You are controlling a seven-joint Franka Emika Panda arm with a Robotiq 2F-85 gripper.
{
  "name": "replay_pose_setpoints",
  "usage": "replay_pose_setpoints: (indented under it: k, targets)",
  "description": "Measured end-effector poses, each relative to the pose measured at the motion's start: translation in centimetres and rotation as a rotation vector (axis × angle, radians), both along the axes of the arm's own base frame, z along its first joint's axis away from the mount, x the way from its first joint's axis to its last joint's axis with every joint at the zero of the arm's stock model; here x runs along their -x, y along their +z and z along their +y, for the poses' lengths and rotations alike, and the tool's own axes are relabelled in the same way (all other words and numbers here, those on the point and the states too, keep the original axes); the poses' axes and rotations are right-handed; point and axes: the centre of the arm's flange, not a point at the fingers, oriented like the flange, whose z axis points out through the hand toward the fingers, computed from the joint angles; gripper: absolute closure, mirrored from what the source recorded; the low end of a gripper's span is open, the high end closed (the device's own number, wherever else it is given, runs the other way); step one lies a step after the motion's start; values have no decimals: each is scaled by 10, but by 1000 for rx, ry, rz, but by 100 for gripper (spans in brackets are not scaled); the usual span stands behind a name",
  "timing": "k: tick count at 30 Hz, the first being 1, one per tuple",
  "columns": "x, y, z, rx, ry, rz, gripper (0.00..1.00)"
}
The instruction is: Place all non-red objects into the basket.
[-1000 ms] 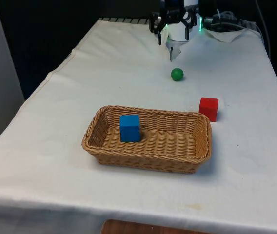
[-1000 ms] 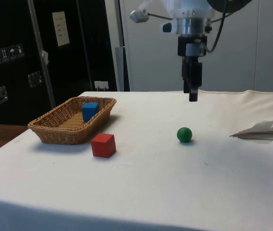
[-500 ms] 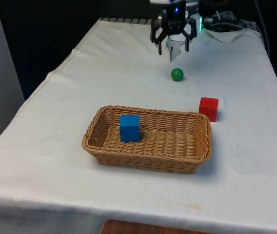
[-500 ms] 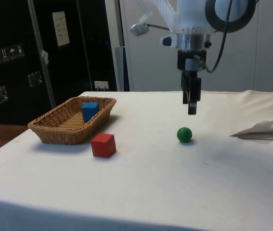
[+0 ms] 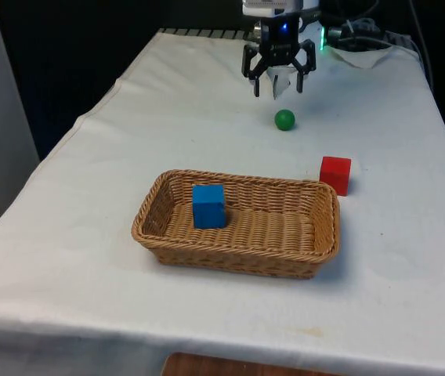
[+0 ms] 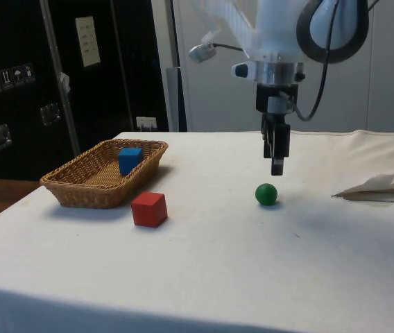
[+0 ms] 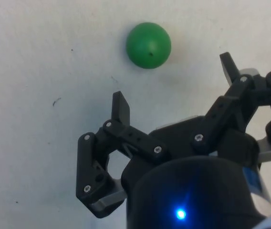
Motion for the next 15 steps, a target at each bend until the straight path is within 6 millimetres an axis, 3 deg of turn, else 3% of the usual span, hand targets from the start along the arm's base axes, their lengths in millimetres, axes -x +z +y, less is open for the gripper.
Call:
replay_pose_setpoints:
  k: [15]
  targets:
    - [-7, -14, 2, 16, -21, 20, 0]
